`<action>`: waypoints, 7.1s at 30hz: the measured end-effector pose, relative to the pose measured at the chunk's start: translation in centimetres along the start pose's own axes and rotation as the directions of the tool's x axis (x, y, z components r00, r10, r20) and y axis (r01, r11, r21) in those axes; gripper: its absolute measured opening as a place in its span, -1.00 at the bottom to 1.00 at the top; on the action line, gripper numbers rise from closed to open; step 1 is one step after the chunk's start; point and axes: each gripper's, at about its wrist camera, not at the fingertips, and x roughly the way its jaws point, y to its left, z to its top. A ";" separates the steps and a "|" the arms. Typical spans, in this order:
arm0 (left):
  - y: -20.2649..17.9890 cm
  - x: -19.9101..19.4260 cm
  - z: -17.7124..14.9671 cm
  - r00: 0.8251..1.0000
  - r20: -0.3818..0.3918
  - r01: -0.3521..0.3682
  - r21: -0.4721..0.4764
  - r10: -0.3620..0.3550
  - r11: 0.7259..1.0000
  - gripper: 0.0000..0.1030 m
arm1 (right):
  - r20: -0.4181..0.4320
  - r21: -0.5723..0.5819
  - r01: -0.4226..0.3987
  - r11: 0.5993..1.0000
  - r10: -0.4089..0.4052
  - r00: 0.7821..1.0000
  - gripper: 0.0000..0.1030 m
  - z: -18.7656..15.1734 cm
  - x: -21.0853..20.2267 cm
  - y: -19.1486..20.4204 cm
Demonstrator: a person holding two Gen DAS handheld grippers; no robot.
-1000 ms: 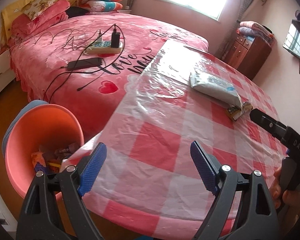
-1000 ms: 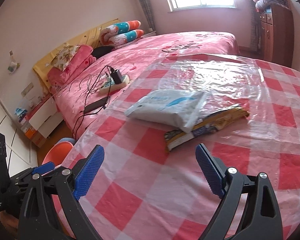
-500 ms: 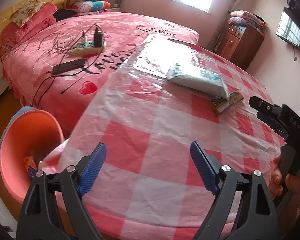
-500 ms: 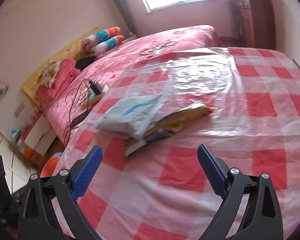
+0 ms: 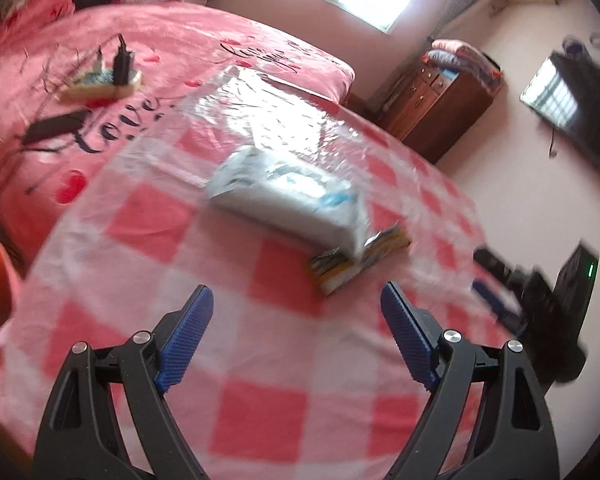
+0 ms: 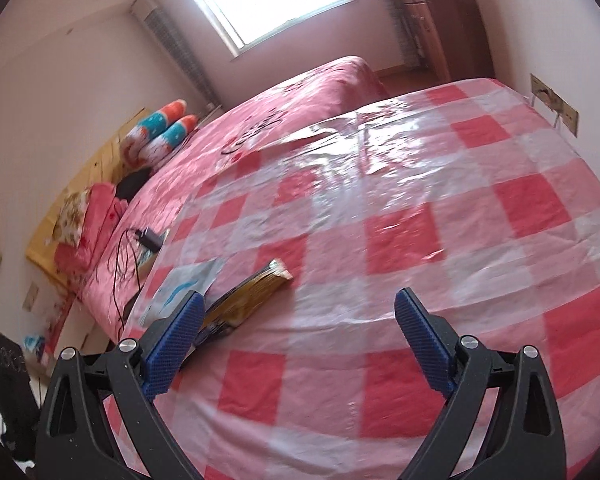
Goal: Collect trash
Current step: 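Grasp the white wipes pack with the left tool and lift it, then grasp the yellow snack stick wrapper with the right tool and lift it, then carry the wipes pack and yellow wrapper over the orange bucket and open both tools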
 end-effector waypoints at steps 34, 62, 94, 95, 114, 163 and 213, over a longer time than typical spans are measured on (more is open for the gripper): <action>-8.0 16.3 12.0 0.950 -0.110 -0.263 0.230 0.293 0.937 0.67 | -0.026 0.092 -0.066 0.994 0.069 0.997 0.84 1.0 -0.2 -4.3; -8.4 11.8 5.6 0.931 -0.065 -0.293 0.453 0.359 0.842 0.46 | -0.076 0.044 -0.126 0.991 0.129 0.989 0.84 0.6 0.7 -3.2; -3.3 -1.1 -7.4 0.981 -0.124 -0.110 0.293 0.152 0.950 0.46 | -0.241 -0.299 -0.098 0.949 0.025 0.970 0.84 -5.6 -0.3 2.8; -3.6 -1.1 -7.6 0.982 -0.127 -0.098 0.299 0.142 0.949 0.46 | -0.231 -0.298 -0.082 0.951 0.011 0.973 0.84 -5.9 -0.7 2.8; 0.0 -3.6 -7.3 0.996 -0.089 0.023 0.236 -0.001 0.971 0.46 | -0.165 -0.296 0.063 0.953 -0.116 0.979 0.22 -8.5 0.1 5.6; 13.1 -8.9 -3.8 0.995 0.094 -0.037 0.029 0.034 0.999 0.46 | -0.065 -0.657 0.095 0.748 -0.182 0.981 -0.74 -10.6 3.5 19.4; 28.9 -15.5 -5.7 0.895 0.151 -0.376 -0.251 0.420 0.892 0.46 | -0.520 -0.622 -0.496 0.606 0.154 0.840 -0.74 -20.1 9.2 41.5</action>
